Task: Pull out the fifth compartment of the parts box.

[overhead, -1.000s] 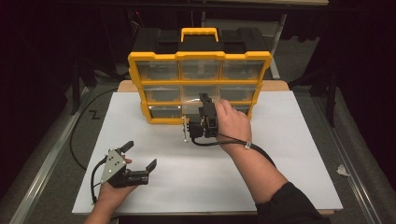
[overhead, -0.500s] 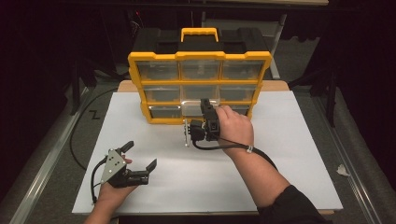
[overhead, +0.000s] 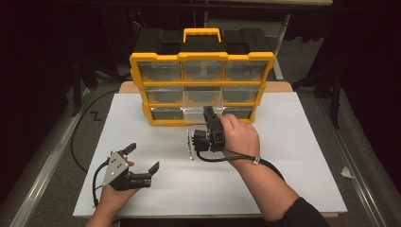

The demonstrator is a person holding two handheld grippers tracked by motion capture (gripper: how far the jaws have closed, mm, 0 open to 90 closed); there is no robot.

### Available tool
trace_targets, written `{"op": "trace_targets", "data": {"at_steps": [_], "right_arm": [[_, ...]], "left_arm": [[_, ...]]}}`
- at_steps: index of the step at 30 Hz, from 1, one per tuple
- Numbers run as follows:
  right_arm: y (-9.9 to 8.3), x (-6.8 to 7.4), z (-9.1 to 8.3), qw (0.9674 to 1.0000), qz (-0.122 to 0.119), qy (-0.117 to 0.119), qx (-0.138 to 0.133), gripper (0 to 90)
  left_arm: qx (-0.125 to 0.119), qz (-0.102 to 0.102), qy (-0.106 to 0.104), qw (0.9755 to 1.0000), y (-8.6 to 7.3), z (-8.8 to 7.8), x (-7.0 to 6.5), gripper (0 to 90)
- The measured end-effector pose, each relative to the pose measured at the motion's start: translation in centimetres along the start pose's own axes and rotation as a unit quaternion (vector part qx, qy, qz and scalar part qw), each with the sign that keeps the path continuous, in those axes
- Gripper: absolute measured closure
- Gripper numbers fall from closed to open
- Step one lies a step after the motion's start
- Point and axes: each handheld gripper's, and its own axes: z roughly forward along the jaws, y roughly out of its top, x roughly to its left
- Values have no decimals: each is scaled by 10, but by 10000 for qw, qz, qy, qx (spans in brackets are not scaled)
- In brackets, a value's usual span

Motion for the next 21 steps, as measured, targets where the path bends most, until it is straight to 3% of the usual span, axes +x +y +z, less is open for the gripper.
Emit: {"op": "trace_targets", "data": {"at_steps": [11,21], "right_arm": [[0,5,-3,10000,42,-47,-30,769],[-1,1,-8,9999,26,44,-126,620]], "left_arm": [[9,23,-18,10000,0,0,-1,3],[60,5,9,10000,-1,1,0,3]]}}
